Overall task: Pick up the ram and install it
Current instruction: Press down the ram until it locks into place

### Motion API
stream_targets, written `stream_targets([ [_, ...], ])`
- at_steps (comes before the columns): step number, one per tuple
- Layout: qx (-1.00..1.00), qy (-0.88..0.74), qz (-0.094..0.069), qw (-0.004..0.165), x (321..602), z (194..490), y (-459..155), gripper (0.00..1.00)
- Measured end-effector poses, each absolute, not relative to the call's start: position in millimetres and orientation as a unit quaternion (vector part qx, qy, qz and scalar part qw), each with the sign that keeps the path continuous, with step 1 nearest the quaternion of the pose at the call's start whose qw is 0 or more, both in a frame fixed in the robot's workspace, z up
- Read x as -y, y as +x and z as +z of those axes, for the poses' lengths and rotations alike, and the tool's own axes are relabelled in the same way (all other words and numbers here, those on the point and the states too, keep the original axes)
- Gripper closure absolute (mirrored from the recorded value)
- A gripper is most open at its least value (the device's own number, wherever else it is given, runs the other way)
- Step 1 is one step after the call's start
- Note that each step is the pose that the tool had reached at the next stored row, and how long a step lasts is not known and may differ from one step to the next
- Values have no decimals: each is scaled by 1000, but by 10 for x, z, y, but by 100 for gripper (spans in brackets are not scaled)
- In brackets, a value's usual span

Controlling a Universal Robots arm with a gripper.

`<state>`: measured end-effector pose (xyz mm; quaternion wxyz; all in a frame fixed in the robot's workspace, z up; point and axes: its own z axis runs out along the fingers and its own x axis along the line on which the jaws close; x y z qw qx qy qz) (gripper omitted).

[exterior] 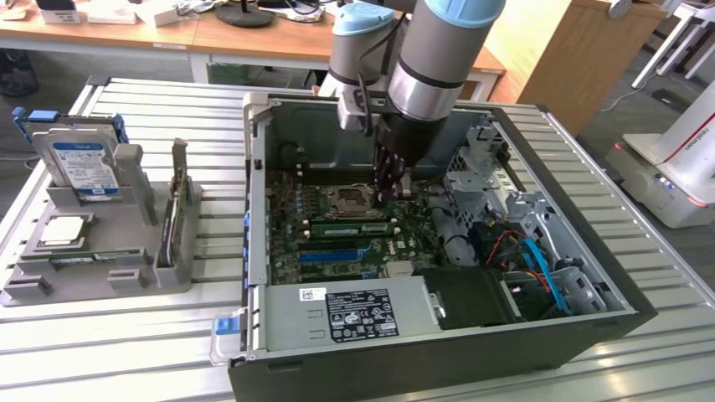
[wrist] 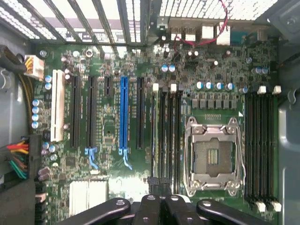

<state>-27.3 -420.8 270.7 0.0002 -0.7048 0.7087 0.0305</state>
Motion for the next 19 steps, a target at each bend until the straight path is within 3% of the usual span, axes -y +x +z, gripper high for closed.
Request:
stream_targets([
  [19,-709,-705,30,0,4208,2706,53,89],
])
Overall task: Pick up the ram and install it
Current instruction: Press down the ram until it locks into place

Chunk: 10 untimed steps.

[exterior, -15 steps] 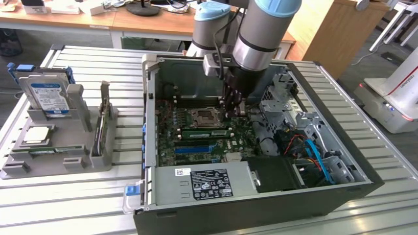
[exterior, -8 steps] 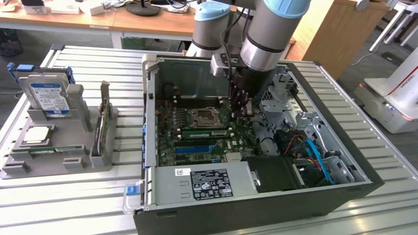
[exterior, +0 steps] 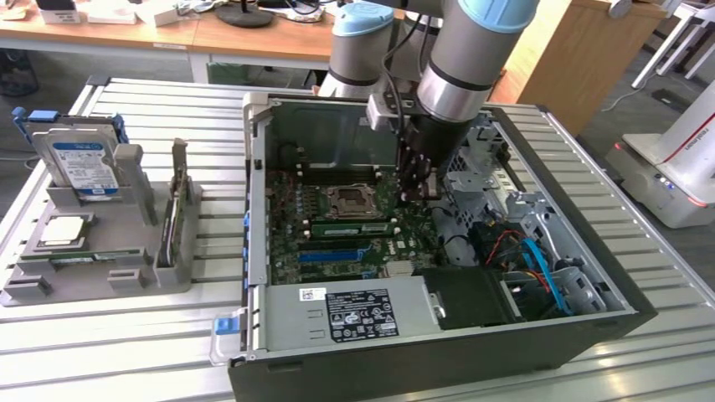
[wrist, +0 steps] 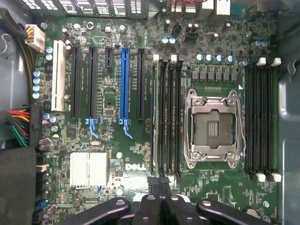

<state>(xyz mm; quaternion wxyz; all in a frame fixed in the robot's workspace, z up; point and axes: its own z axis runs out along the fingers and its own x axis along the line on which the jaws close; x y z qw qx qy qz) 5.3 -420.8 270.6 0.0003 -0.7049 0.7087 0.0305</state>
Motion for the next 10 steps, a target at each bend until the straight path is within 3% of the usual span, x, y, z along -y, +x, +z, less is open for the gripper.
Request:
stream_targets([
  [10,-709,-705,27,4,4208,2648,53,89],
])
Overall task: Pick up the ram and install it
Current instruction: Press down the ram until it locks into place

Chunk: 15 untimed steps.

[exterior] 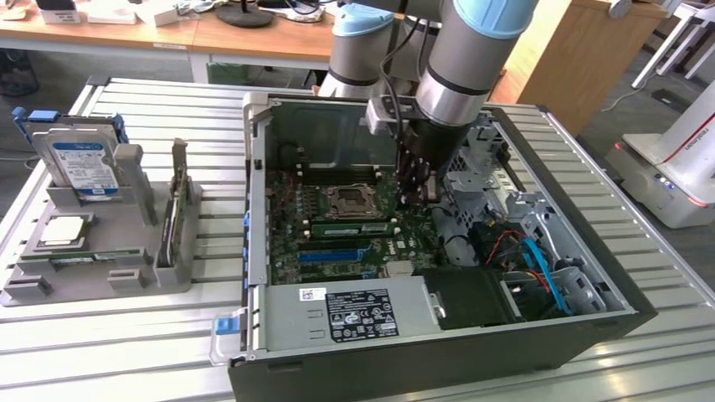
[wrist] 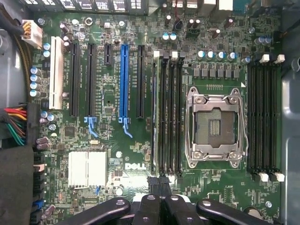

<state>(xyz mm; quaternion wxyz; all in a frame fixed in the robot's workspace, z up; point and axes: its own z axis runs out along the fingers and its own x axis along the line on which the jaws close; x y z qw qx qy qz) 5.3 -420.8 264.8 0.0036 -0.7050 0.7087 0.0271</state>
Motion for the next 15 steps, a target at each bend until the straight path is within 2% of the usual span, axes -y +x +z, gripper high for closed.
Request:
stream_targets([
  [15,-709,-705,26,5,4207,2592,53,89],
])
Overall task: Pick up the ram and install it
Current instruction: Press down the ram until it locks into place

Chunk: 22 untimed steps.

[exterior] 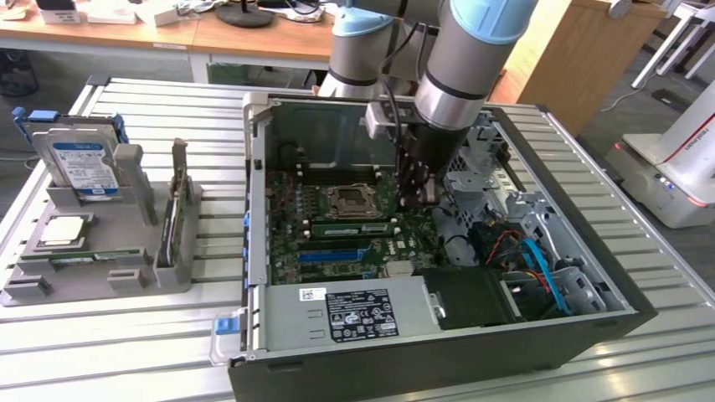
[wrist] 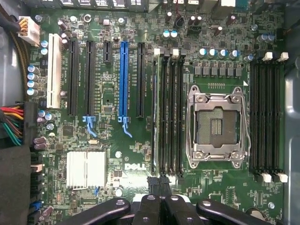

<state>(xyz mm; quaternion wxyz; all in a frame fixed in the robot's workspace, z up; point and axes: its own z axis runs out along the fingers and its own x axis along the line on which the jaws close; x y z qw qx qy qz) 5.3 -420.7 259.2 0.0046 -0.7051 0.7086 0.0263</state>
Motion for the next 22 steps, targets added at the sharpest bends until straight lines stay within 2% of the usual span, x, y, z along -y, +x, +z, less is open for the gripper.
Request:
stream_targets([
  [22,-709,-705,26,5,4208,2429,53,89],
])
